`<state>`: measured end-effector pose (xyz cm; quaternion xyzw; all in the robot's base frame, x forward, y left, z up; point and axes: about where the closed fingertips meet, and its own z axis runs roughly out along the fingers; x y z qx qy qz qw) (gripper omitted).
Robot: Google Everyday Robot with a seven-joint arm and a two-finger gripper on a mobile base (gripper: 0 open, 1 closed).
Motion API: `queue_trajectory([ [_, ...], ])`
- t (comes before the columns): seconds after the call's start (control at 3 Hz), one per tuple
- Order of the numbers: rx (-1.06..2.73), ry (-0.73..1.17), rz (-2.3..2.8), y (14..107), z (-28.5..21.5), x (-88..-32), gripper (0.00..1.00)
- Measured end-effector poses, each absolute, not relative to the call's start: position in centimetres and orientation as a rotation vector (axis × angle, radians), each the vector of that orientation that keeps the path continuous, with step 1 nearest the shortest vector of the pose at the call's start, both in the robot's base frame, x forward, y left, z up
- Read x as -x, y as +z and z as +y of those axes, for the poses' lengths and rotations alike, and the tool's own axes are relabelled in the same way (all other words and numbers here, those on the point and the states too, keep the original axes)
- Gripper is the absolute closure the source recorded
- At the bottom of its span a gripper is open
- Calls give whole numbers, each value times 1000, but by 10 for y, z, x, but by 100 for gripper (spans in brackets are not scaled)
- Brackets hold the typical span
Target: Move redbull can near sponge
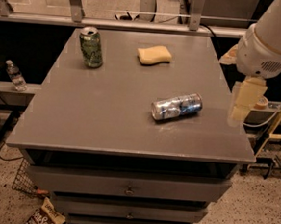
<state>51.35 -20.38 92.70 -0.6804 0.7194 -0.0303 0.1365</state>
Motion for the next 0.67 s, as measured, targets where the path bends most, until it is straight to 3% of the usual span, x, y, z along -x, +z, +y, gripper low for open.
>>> queue_trajectory([
  [0.67, 2061, -74, 2128, 884, -207, -540, 0],
])
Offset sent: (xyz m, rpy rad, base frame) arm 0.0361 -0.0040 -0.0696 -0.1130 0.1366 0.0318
